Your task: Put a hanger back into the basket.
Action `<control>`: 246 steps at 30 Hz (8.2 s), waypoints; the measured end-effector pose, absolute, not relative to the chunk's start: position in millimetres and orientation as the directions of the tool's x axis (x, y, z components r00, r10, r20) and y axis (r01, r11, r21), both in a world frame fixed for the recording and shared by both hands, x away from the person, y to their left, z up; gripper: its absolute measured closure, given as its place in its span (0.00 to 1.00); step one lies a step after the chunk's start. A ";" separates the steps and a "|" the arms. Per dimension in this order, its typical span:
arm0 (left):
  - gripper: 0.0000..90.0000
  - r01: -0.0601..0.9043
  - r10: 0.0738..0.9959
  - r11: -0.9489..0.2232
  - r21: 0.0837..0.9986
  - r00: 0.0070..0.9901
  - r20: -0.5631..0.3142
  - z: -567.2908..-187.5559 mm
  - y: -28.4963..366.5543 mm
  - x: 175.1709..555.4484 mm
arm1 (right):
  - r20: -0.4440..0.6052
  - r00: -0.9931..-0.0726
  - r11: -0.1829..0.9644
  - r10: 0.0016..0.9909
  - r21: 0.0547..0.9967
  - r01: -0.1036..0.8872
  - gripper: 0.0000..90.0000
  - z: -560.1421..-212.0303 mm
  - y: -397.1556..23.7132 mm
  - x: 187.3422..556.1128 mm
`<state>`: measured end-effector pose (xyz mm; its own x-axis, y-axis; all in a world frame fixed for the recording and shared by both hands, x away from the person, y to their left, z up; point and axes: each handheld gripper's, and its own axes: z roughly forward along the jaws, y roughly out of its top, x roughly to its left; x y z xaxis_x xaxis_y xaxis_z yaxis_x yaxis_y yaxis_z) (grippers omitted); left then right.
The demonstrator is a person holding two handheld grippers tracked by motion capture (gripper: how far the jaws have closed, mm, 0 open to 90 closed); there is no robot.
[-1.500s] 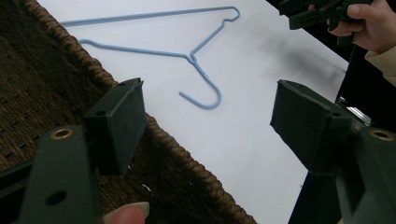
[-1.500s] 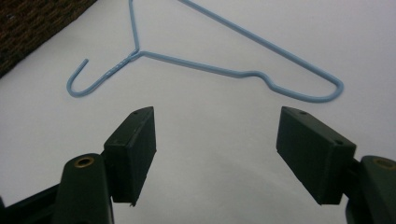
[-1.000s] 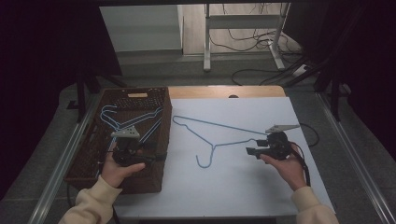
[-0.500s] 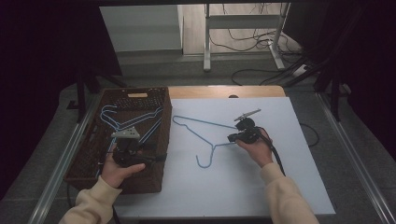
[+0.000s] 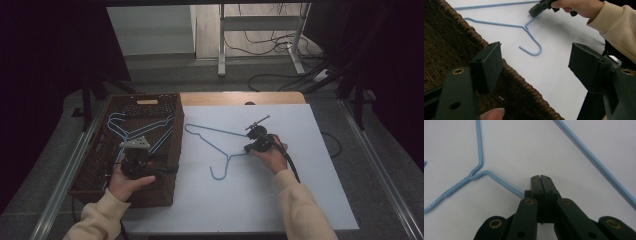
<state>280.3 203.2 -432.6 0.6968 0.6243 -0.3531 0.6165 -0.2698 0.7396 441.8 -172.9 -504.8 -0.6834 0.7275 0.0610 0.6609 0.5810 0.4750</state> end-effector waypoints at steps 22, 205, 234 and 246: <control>0.30 0.622 0.619 -0.274 0.734 0.698 -0.360 -432.9 202.3 281.1 | 0.098 -0.763 0.675 0.639 0.404 0.617 1.00 -500.8 -199.1 362.2; 0.31 0.627 0.620 -0.268 0.732 0.693 -0.367 -433.9 205.1 281.2 | -0.133 -0.434 0.449 0.891 0.400 0.799 1.00 -495.6 -236.7 448.6; 0.31 0.619 0.611 -0.278 0.734 0.704 -0.363 -432.1 199.6 280.8 | 0.067 -0.742 0.677 0.667 0.363 0.641 1.00 -489.9 -226.2 310.6; 0.31 0.620 0.612 -0.276 0.735 0.702 -0.363 -432.3 200.9 280.4 | 0.085 -0.736 0.675 0.671 0.341 0.654 1.00 -493.3 -213.8 306.8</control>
<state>280.4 200.9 -432.3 0.7023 0.6124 -0.3629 0.6200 -0.2758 0.7346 306.8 -213.8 -493.3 -0.7363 0.6713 0.0852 0.6545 0.6746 0.3415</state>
